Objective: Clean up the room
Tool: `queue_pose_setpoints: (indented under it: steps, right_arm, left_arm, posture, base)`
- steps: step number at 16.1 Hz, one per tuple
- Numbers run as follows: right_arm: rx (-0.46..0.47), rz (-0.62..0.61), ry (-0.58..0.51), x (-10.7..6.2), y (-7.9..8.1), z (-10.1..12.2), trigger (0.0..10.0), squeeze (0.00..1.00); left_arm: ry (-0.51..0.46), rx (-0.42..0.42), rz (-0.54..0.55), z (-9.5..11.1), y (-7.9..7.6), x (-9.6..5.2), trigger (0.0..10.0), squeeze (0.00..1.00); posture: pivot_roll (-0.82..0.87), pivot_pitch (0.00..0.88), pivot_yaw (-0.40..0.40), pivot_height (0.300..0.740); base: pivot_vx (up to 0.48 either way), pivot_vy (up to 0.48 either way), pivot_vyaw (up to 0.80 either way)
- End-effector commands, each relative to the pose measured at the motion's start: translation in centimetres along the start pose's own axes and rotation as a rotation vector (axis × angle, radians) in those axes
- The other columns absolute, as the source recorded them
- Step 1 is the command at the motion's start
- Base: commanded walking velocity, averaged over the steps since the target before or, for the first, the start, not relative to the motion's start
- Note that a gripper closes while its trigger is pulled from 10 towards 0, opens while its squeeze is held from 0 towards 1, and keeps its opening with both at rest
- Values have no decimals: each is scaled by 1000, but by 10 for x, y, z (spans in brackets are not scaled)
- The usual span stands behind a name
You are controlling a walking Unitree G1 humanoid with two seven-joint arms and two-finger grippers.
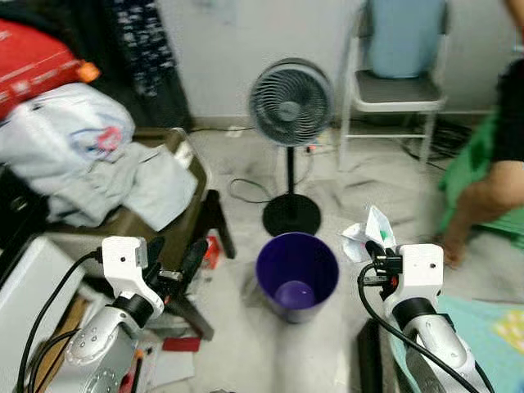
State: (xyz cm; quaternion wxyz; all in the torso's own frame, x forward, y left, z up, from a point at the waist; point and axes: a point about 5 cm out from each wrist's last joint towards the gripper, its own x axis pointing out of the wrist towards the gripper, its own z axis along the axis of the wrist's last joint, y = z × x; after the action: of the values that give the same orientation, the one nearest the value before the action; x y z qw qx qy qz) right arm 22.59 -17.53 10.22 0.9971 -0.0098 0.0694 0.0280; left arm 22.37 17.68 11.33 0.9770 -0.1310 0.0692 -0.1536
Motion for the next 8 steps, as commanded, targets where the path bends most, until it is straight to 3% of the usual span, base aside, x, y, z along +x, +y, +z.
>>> queue_pose_setpoints:
  steps: [1, 2, 8]
  right_arm:
    - [2, 14, -7, -1, 2, 4, 10000, 0]
    - [2, 15, -5, -1, 2, 4, 10000, 0]
    - [8, 24, 7, 0, 3, 2, 10000, 0]
  left_arm:
    - [-8, 5, -5, 2, 0, 0, 10000, 0]
    - [-8, 3, -7, 2, 0, 0, 10000, 0]
    - [6, 0, 0, 0, 1, 1, 10000, 0]
  posture:
    - [-206, 57, 120, 740]
    - [-207, 59, 121, 740]
    - [-205, 61, 119, 740]
  base:
    - [244, 0, -800]
    - [247, 0, -800]
    - [41, 0, 0]
